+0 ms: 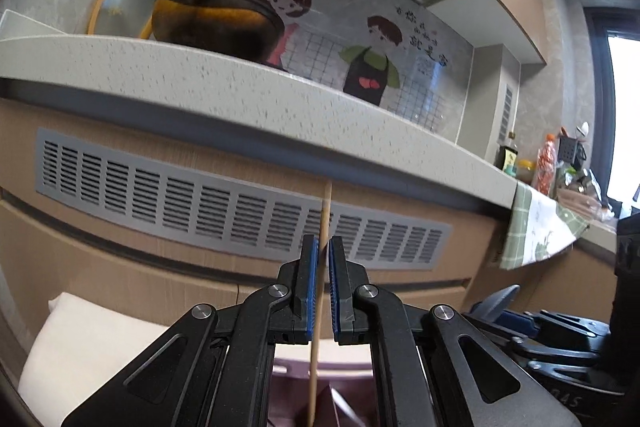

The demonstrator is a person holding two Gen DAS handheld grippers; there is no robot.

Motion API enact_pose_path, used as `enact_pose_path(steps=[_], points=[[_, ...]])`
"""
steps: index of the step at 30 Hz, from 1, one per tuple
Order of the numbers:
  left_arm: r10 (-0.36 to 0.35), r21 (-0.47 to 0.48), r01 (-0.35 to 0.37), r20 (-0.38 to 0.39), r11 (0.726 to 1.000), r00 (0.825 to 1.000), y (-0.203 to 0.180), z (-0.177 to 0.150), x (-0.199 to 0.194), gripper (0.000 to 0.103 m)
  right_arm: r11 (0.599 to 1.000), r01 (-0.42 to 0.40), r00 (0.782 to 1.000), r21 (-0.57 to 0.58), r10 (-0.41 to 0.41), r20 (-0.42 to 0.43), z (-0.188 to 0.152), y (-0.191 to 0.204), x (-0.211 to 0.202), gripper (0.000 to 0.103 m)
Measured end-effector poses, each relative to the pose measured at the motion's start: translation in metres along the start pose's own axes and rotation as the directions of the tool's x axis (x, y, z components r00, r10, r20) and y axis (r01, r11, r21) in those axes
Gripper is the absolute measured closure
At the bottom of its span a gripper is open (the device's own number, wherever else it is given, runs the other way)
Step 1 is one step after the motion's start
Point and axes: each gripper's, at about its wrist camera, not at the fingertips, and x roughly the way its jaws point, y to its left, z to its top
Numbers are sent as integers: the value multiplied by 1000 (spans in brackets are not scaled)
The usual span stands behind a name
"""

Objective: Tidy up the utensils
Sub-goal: 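Carry the chopstick and blue spoon over the caddy and drop them in, then grasp the second wooden chopstick with the left gripper while the right gripper grasps the black-handled spoon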

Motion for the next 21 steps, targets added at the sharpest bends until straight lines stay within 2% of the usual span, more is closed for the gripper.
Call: enact_pose_path(steps=[4, 6, 8, 11, 14, 16, 18, 20, 21], points=[[-40, -42, 37, -76, 998, 996, 7, -10, -2, 96, 1000, -28, 998, -3, 28, -64, -16, 1, 12, 72], [-61, -64, 51, -155, 997, 986, 12, -18, 1, 95, 996, -88, 985, 18, 90, -148, -25, 0, 25, 71], [-69, -69, 55, -211, 996, 975, 16, -21, 0, 92, 994, -101, 976, 30, 105, -191, -34, -2, 31, 68], [-28, -49, 15, -273, 999, 961, 30, -22, -18, 83, 998, -61, 984, 19, 63, -166, -38, -6, 18, 68], [20, -17, -27, -328, 999, 945, 47, -26, -45, 82, 998, -52, 991, 43, 57, -120, -37, -15, -10, 67], [46, 6, -47, -381, 999, 923, 63, -37, -66, 82, 998, -43, 992, 39, 47, -117, -42, -17, -27, 66], [77, 34, -69, -438, 997, 896, 77, -52, -82, 82, 998, -53, 986, 21, 55, -158, -57, -14, -37, 66], [121, 60, -104, -503, 993, 856, 91, -71, -96, 82, 996, -85, 971, -3, 82, -226, -78, -4, -42, 66], [145, 66, -130, -542, 989, 828, 101, -84, -104, 82, 995, -100, 963, -11, 94, -252, -87, 2, -42, 66]])
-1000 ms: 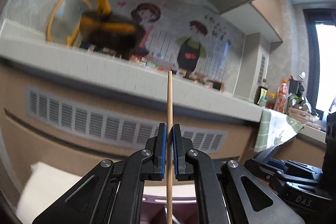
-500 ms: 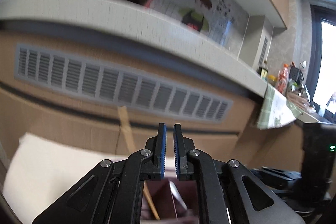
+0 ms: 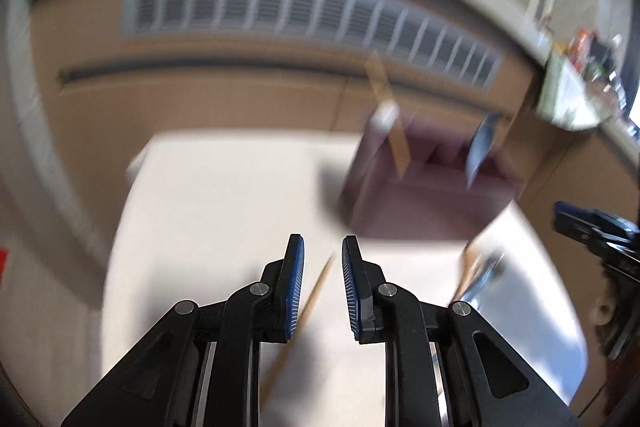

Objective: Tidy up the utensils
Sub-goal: 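Grasp the second wooden chopstick with the left gripper while the right gripper grasps the black-handled spoon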

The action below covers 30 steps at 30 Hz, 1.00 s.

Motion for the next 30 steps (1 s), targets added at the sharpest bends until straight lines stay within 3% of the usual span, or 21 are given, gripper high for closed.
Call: enact_pose_path(steps=[4, 9, 13, 17, 21, 30], points=[[45, -36, -48, -78, 998, 996, 23, -41, -2, 82, 997, -71, 990, -39, 66, -121, -45, 31, 13, 66], [40, -90, -52, -134, 995, 990, 37, -72, -2, 82, 977, -174, 963, -120, 144, -228, -86, 78, 30, 68], [23, -96, -37, -145, 995, 989, 30, -78, -1, 82, 964, -218, 948, -150, 172, -268, -91, 100, 47, 79], [-20, -86, 7, -161, 996, 987, 14, -82, 0, 82, 969, -185, 955, -162, 139, -260, -85, 106, 63, 82], [-49, -49, 40, -182, 998, 982, -2, -87, 0, 82, 979, -154, 960, -132, 117, -255, -83, 99, 65, 92], [47, -23, -52, -197, 998, 979, -12, -59, 29, 82, 998, -54, 971, 19, 57, -233, -107, 38, 35, 92]])
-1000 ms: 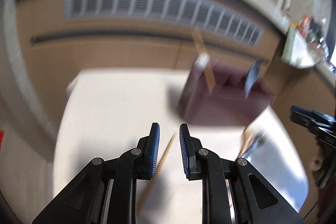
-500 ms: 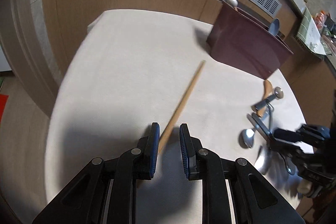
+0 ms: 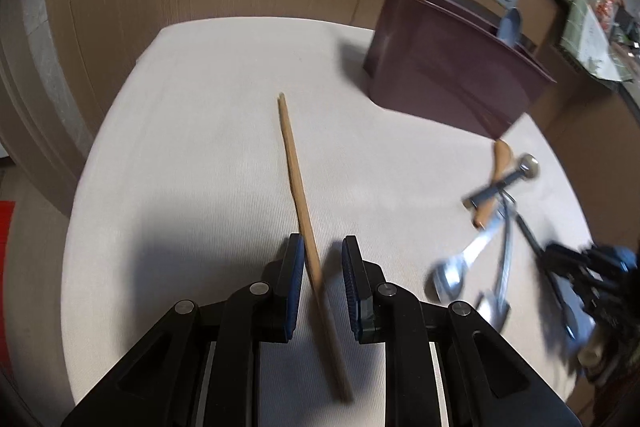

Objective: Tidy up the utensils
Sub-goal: 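Grasp the second wooden chopstick with the left gripper while the right gripper grasps the black-handled spoon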

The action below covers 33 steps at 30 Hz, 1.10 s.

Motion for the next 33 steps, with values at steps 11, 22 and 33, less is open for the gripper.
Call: enact_pose_path(steps=[11, 22, 33], points=[[20, 8, -19, -26, 1000, 999, -6, 46, 32, 84, 997, 45, 999, 55, -46, 14, -27, -12, -19, 91], [-28, 10, 29, -32, 1000, 999, -23, 20, 17, 97, 993, -37, 999, 110, 33, 38, -34, -13, -23, 63], [-153, 18, 152, 44, 988, 987, -52, -10, -27, 97, 994, -16, 1000, 112, 14, 14, -31, -3, -19, 52]])
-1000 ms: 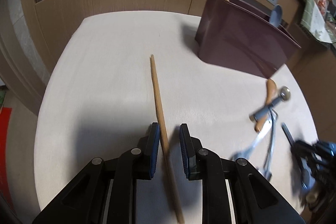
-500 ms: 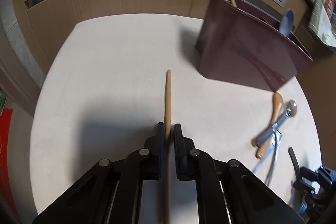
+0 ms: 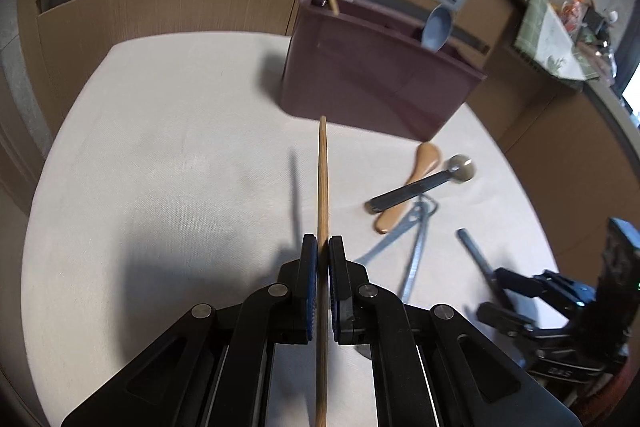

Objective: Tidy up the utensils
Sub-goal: 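Lift the chopstick with the left gripper while the right gripper lifts the black-handled spoon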

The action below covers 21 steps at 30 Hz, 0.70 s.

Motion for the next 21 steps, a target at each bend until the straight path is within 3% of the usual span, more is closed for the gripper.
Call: enact_pose_path(steps=[10, 15, 21], points=[[-37, -6, 38, 86, 999, 996, -1, -7, -39, 97, 994, 32, 999, -104, -36, -36, 7, 6, 4, 58], [-37, -14, 39, 86, 999, 996, 2, -10, -42, 97, 980, 126, 990, -151, -134, -45, 21, 13, 14, 73], [-11, -40, 12, 24, 999, 1000, 9, -13, -29, 97, 984, 131, 989, -123, -138, -52, 22, 1, 10, 91]])
